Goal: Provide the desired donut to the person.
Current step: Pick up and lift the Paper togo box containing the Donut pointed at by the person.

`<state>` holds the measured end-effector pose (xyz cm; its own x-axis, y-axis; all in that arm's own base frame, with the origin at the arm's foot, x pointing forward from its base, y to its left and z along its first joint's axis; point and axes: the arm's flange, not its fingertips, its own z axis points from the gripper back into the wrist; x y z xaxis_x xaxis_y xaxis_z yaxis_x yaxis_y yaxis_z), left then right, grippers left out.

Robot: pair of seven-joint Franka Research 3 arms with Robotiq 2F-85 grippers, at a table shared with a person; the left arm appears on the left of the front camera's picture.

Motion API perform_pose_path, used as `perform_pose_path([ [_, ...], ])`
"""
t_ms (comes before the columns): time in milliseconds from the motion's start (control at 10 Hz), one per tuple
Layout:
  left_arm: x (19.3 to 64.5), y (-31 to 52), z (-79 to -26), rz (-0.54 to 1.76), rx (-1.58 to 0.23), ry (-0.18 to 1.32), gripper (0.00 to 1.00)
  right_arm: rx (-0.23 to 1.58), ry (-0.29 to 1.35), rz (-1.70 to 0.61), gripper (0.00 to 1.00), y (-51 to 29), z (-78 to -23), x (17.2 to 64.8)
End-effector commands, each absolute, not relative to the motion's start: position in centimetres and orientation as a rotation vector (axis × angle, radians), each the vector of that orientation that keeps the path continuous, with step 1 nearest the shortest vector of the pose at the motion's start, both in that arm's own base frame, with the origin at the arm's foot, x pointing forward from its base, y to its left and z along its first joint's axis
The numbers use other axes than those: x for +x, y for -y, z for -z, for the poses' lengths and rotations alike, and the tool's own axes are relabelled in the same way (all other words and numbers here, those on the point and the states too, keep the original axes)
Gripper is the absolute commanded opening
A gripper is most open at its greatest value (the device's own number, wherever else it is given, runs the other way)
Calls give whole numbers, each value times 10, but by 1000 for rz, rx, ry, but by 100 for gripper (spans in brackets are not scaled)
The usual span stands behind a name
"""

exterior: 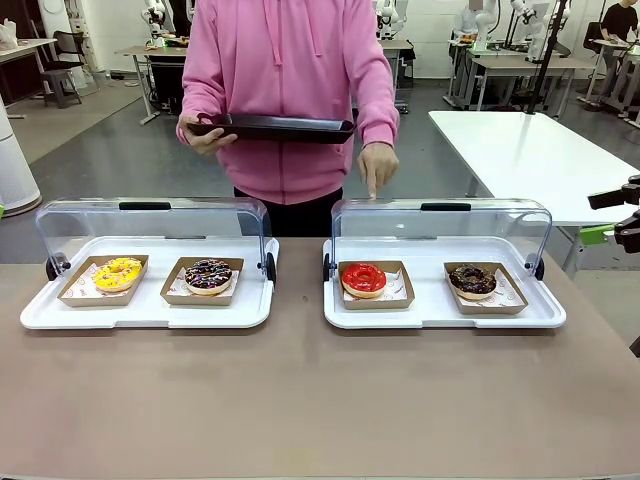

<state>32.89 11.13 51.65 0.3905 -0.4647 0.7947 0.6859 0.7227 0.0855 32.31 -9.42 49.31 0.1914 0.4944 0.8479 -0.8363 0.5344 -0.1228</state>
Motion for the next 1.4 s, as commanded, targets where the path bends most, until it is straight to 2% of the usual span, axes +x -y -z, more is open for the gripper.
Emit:
perform_pose_path([
  [0, 329, -111, -516, 743, -283, 912, 100, 419, 1011, -979, 100, 94, -491, 326],
  [1300, 329, -111, -516, 743, -283, 912, 100, 419, 1011, -979, 100, 94, -491, 326],
])
